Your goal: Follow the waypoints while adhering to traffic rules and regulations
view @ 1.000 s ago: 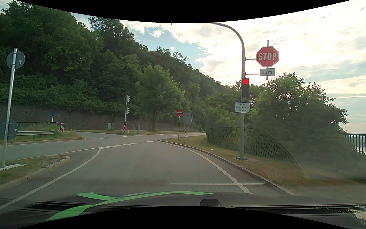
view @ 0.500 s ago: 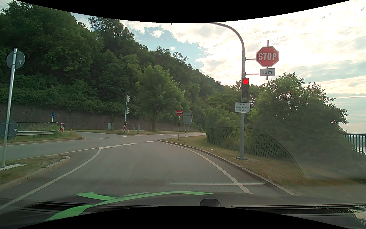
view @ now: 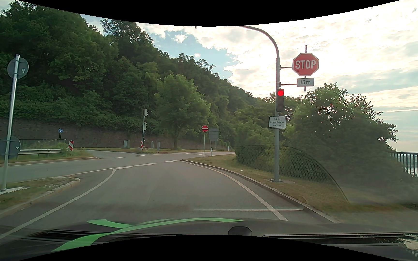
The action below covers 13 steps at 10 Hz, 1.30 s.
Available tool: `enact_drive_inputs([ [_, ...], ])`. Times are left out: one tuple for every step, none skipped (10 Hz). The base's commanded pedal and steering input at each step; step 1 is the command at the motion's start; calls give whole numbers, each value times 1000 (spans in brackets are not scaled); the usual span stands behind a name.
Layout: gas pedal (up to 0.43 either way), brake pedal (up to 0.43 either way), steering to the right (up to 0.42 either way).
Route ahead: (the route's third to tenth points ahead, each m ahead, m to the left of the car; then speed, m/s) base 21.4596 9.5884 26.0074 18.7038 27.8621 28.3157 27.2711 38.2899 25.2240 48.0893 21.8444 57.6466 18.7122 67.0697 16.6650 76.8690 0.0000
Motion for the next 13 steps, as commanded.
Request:
enact_drive_inputs([
  [0, 238, -97],
  [0, 238, -96],
  [0, 238, -97],
  [0, 238, -97],
  [0, 244, -96],
  [0, 244, -97],
  [0, 244, -96],
  [0, 244, -97],
  [0, 244, -96],
  [0, 250, -96],
  [0, 250, -96],
  [0, 250, -96],
  [0, 256, -96],
])
